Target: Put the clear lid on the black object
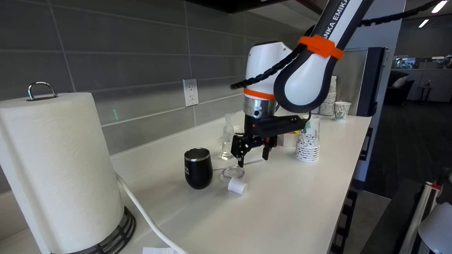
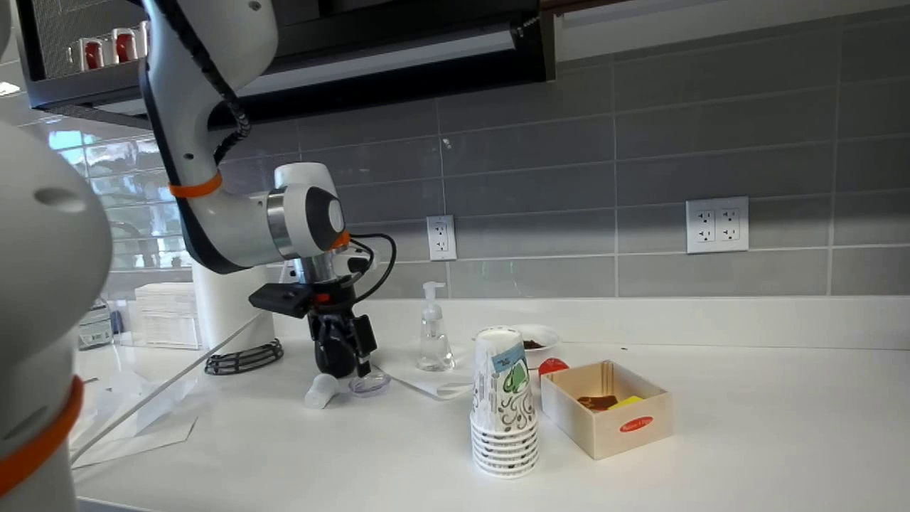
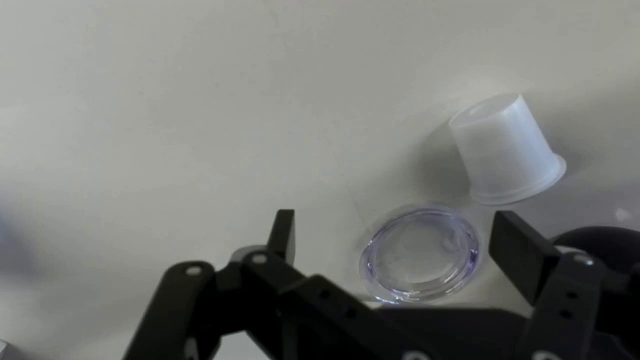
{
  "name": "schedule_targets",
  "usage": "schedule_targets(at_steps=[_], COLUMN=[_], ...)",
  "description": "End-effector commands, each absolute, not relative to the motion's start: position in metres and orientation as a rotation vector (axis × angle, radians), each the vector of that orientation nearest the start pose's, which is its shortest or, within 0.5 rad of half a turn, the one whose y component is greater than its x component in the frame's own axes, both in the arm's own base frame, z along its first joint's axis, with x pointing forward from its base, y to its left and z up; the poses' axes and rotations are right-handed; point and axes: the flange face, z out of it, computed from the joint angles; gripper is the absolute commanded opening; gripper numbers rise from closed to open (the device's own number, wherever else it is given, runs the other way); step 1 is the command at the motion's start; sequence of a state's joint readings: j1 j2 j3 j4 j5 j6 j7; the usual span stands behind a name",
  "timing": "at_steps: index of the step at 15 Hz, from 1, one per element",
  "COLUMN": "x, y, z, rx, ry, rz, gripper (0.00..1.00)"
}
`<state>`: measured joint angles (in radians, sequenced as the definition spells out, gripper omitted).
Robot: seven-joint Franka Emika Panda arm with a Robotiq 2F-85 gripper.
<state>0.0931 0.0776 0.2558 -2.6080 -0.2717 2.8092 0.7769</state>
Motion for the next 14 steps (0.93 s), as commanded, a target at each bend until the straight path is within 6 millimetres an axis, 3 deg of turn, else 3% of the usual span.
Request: schedule_targets(at_steps=[1, 14], x=[0.435, 0.483], y=[0.172, 0.184], z=[0.220, 0.190], rx=[-3.109, -3.092], ry=[0.297, 0.283], rz=[-0.230, -0.222], gripper=[1.00, 1.00])
